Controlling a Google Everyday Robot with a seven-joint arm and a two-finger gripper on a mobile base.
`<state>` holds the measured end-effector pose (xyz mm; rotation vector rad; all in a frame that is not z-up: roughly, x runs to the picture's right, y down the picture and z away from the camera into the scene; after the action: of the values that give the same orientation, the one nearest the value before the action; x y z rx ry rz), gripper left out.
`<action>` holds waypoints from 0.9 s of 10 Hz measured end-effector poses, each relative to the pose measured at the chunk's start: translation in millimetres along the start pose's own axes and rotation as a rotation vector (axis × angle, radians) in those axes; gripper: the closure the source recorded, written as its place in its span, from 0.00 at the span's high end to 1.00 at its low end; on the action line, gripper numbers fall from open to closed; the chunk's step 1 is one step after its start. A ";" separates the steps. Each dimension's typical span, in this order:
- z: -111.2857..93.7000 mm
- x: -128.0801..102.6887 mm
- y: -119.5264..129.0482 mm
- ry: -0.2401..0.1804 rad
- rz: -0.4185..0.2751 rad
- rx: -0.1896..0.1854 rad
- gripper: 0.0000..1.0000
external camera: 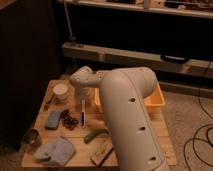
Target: Place brush in table surface
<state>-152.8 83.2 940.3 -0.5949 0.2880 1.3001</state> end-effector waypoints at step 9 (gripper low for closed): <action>-44.5 -0.4 -0.7 -0.006 0.030 -0.026 0.00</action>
<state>-146.6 57.8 904.3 -0.6105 0.2762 1.3363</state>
